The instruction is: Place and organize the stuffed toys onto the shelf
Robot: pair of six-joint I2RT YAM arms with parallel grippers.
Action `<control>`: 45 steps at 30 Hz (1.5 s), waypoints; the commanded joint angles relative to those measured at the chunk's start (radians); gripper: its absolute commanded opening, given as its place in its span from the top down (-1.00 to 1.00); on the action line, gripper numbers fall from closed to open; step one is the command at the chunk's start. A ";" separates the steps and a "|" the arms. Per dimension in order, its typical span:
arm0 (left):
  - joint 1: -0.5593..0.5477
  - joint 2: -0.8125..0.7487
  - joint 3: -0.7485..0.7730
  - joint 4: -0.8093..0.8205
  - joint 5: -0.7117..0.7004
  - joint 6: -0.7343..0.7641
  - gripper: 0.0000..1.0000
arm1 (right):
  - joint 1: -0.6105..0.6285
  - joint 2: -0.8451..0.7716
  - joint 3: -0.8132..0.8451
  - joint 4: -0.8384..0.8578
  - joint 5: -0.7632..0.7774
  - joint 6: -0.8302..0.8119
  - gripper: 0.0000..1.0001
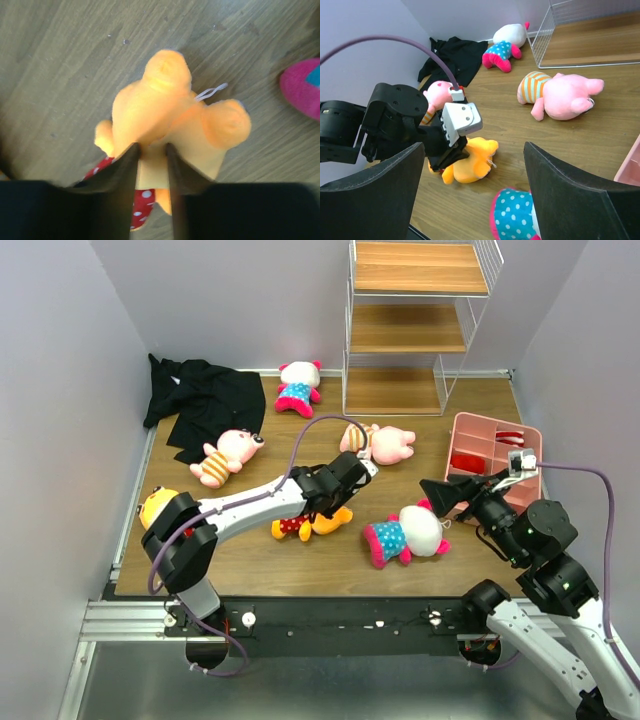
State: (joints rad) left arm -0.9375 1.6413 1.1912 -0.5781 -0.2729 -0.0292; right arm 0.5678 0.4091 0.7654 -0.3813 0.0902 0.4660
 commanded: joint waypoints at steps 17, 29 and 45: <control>0.288 -0.386 0.035 0.233 0.714 -0.320 1.00 | 0.004 0.025 -0.066 0.182 -0.234 0.006 -0.69; 0.338 -0.641 -0.258 1.104 0.969 -0.894 1.00 | 0.004 0.036 -0.181 0.534 -0.513 0.325 -0.54; 0.330 -0.526 -0.277 1.760 0.922 -1.350 1.00 | 0.004 0.142 -0.285 0.932 -0.632 0.603 -0.44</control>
State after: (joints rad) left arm -0.6033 1.0740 0.8818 0.9833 0.6678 -1.2476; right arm 0.5682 0.5171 0.5110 0.4141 -0.4850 1.0111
